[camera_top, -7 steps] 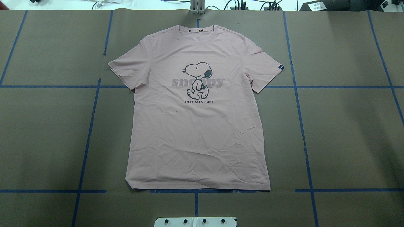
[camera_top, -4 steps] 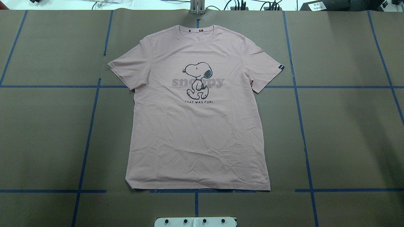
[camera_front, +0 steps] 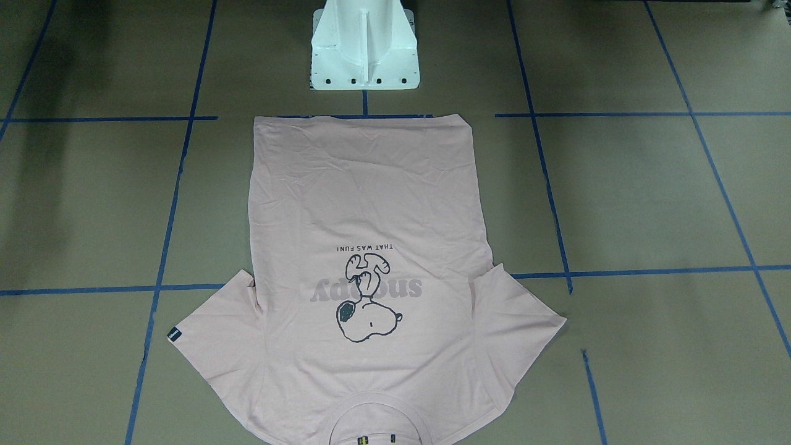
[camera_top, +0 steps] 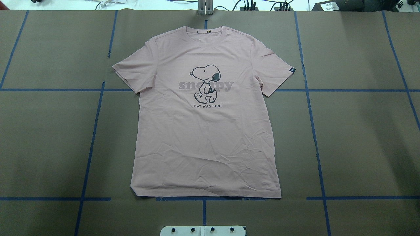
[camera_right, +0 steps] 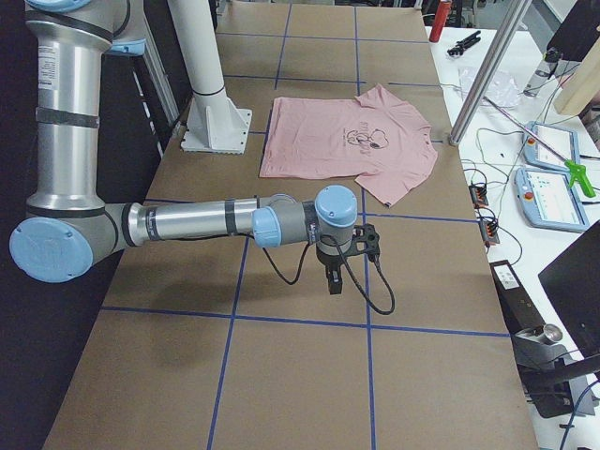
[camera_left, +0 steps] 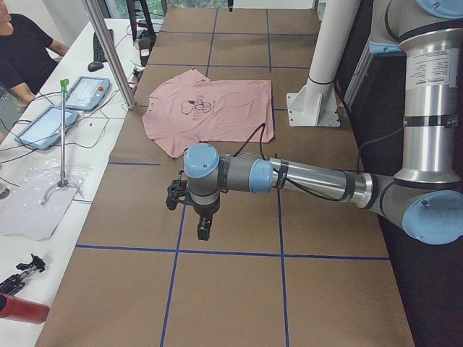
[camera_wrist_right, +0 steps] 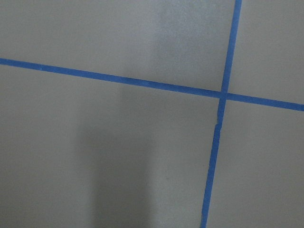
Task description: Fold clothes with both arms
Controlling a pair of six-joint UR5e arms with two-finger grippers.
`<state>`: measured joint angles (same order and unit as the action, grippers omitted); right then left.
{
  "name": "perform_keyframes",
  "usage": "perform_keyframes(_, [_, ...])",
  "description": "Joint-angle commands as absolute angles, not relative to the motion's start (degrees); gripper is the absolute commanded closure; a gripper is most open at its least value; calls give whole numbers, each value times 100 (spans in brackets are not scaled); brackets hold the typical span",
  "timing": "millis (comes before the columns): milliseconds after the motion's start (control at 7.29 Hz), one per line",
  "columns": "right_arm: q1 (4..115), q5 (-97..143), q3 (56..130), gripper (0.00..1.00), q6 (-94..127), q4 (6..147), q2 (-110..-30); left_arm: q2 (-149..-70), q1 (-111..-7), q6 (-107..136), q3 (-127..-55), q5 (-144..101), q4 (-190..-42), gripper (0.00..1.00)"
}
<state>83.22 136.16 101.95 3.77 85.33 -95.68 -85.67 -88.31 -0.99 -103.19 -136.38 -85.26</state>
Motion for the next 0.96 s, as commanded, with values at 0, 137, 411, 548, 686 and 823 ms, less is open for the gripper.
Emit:
perform_keyframes(0, [8114,13876,10143,0,448,8099,-9458,-8560,-8833,-88,-10371,-14165,-8569,0])
perform_keyframes(137, [7703,13878,9690,0,962,8016,-8717,-8561,-8833,-97,-10354,-14351,-8735,0])
perform_keyframes(411, [6912,13799,8479,0,2404,7989,-7066,-8552,-8833,-88,-10415,-14405,-8947,0])
perform_keyframes(548, [6639,13712,7846,0,2782,7641,-6423,-8552,-8833,-70,-10502,-14405,-8947,0])
perform_keyframes(686, [6436,13467,7240,1,3700,6837,-5981,-8552,-8833,-70,-10564,-14405,-8947,0])
perform_keyframes(823, [6025,12647,7033,3,5023,5924,-5890,-8552,-8833,-62,-10625,-14397,-8947,0])
